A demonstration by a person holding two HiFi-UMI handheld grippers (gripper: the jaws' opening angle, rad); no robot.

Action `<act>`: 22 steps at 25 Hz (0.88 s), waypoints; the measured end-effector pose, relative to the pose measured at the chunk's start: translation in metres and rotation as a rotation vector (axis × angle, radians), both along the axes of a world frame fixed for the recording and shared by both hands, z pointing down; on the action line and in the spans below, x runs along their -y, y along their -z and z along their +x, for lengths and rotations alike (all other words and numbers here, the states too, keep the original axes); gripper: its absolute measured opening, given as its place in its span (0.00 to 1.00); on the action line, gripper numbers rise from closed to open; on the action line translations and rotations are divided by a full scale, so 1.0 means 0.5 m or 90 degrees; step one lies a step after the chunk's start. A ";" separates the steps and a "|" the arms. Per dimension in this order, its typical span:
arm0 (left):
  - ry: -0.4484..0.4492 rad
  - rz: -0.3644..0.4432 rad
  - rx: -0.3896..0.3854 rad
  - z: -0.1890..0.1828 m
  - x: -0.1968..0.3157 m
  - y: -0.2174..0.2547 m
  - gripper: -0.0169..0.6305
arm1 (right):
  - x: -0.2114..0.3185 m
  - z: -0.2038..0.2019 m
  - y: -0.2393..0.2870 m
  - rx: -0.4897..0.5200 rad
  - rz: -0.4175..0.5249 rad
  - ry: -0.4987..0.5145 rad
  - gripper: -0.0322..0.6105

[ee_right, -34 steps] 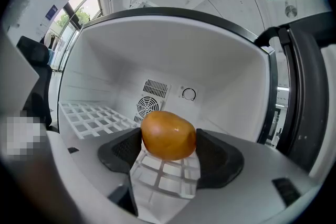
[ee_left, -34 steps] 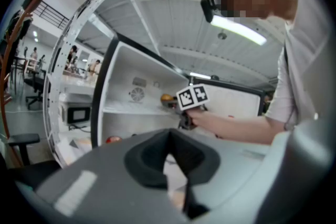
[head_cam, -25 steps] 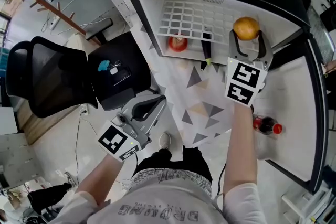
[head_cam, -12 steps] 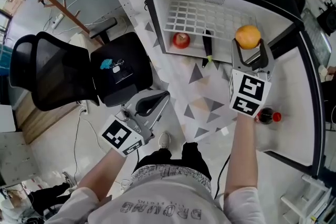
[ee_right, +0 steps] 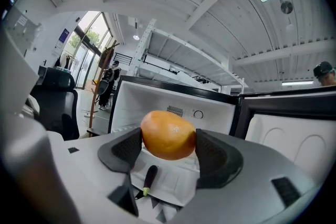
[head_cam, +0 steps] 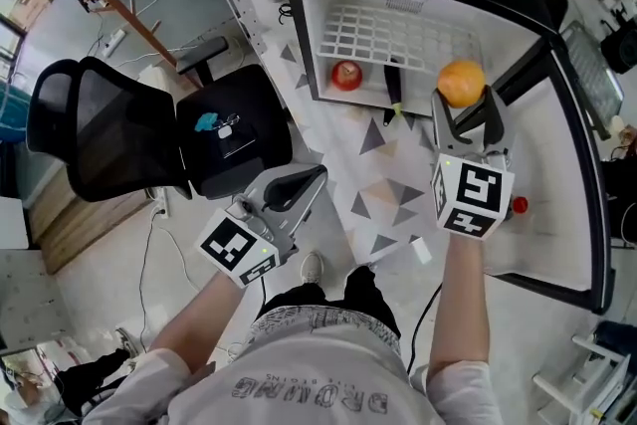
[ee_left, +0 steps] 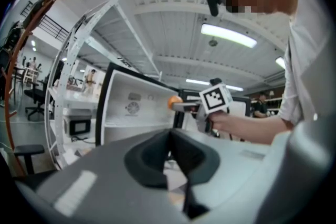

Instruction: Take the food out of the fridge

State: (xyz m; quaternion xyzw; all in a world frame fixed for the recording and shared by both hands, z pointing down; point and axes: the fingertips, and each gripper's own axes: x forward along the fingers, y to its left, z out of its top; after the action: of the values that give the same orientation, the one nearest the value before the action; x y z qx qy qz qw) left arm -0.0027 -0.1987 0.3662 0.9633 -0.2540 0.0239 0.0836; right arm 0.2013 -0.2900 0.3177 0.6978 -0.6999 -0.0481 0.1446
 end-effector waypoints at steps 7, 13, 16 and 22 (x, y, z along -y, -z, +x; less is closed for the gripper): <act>-0.003 0.017 0.000 -0.001 -0.015 0.022 0.04 | -0.054 -0.037 0.011 0.013 -0.008 0.034 0.55; -0.003 0.031 0.000 -0.007 -0.022 0.041 0.04 | -0.107 -0.057 0.015 0.025 -0.011 0.050 0.55; -0.002 0.034 0.001 -0.013 -0.026 0.046 0.04 | -0.129 -0.071 0.013 0.029 -0.015 0.060 0.55; -0.002 0.037 -0.001 -0.019 -0.029 0.049 0.04 | -0.165 -0.091 0.000 0.042 -0.029 0.076 0.55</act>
State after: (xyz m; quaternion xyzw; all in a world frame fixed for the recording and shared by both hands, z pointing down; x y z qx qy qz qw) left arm -0.0120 -0.1843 0.3416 0.9658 -0.2526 0.0161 0.0555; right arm 0.1556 -0.2077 0.3178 0.6524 -0.7457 -0.0178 0.1339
